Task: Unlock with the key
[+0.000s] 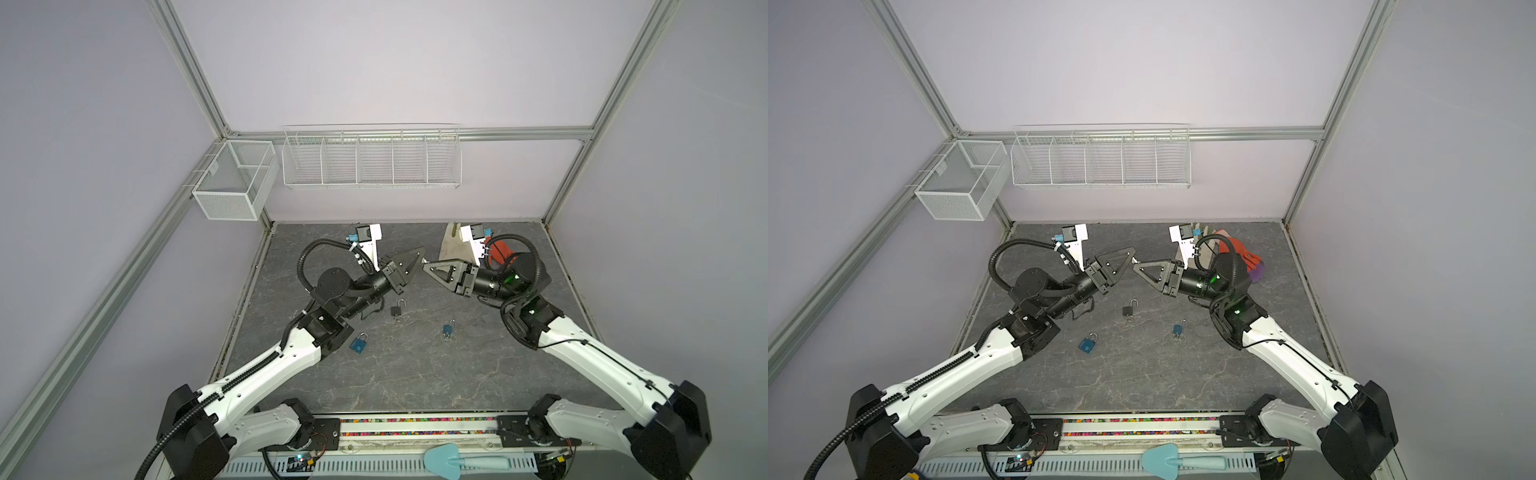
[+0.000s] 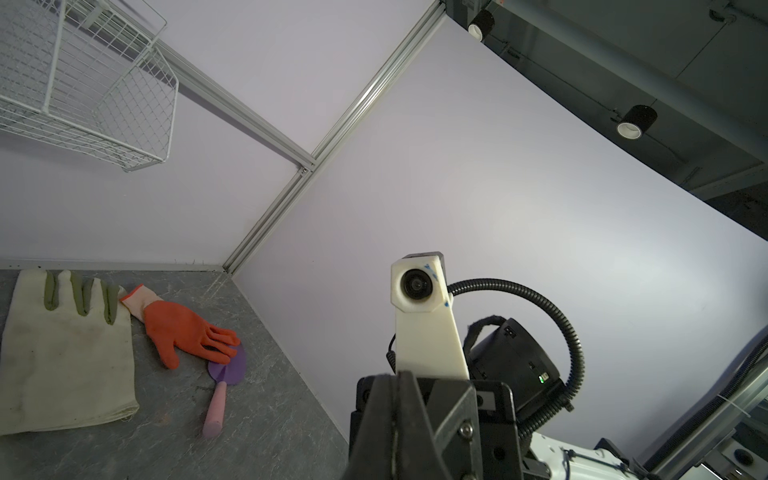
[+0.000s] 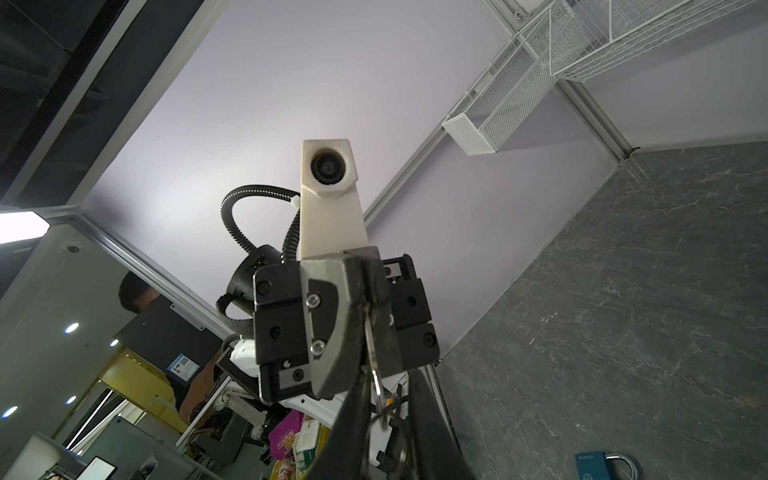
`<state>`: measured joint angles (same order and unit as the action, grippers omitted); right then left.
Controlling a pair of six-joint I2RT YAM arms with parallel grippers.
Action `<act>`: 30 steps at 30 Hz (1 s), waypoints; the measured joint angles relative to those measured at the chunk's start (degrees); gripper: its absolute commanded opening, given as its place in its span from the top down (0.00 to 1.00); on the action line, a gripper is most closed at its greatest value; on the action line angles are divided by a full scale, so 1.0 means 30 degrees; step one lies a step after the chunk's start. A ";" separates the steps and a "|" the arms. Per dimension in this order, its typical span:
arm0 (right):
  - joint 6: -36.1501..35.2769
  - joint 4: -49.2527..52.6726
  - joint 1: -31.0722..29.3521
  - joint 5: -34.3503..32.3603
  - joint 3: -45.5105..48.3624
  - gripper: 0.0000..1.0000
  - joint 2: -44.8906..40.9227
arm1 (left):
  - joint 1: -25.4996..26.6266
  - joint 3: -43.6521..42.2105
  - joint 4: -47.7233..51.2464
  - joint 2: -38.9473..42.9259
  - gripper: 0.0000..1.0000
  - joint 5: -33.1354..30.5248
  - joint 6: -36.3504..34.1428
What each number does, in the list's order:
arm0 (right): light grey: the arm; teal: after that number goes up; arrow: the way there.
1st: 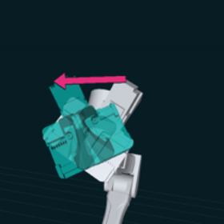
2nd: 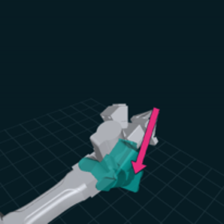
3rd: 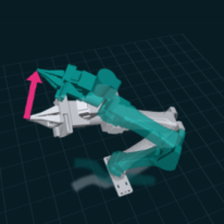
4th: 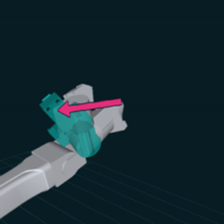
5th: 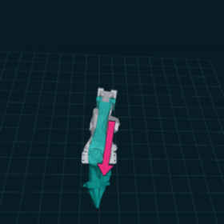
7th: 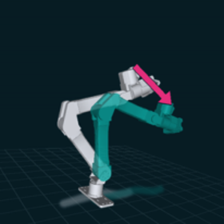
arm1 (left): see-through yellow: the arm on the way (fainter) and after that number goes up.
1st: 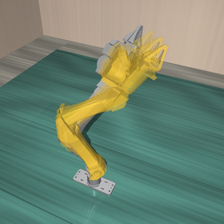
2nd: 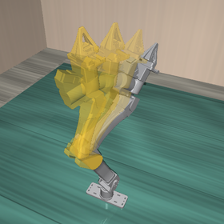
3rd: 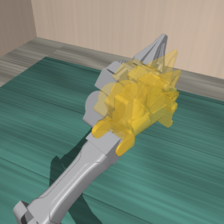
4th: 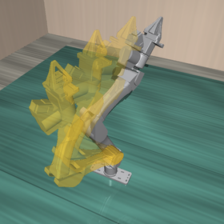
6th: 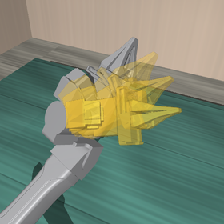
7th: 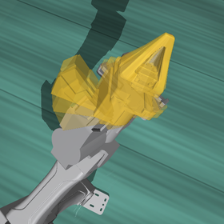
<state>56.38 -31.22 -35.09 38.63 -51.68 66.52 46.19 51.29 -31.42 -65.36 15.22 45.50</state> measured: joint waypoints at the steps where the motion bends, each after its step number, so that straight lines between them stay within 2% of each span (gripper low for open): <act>1: 0.0007 0.0000 0.0000 -0.0007 0.0000 0.83 -0.0036 | 0.0000 0.0000 0.0000 0.0022 1.00 -0.0007 -0.0036; 8: 0.0066 -0.0066 0.0000 -0.0007 0.0000 0.86 -0.0080 | 0.0000 -0.0029 -0.0007 0.0044 1.00 -0.0022 -0.0051; 14: -0.0022 -0.0095 0.0000 -0.0015 0.0000 0.93 -0.0080 | 0.0000 -0.0036 0.0007 0.0044 1.00 -0.0138 -0.0058; 21: -0.0510 0.0510 0.0000 -0.0131 -0.0007 0.94 -0.0248 | 0.0022 -0.0168 0.0022 0.0044 1.00 -0.0219 -0.0138; 22: -0.0721 0.0867 0.0000 -0.0182 -0.0051 0.94 -0.0350 | 0.0036 -0.0204 0.0044 0.0044 0.98 -0.0219 -0.0175; 24: -0.1173 0.1639 0.0000 -0.0350 -0.0146 0.94 -0.0561 | 0.0080 -0.0219 0.0153 0.0044 0.74 -0.0219 -0.0306; 25: -0.1457 0.2229 0.0000 -0.0444 -0.0255 0.94 -0.0699 | 0.0087 -0.0219 0.0226 0.0044 0.67 -0.0284 -0.0386; 27: -0.2076 0.3439 0.0007 -0.0627 -0.0452 0.94 -0.0976 | 0.0066 -0.0219 0.0576 0.0168 0.59 -0.0444 -0.0605; 30: -0.3410 0.5778 0.0036 -0.1013 -0.0852 0.94 -0.1435 | -0.0044 -0.0219 0.1923 0.0721 0.57 -0.0925 -0.0969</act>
<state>46.15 -13.89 -34.98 35.59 -54.24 62.22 46.06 50.63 -25.65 -63.20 12.45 42.59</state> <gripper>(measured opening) 0.080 0.418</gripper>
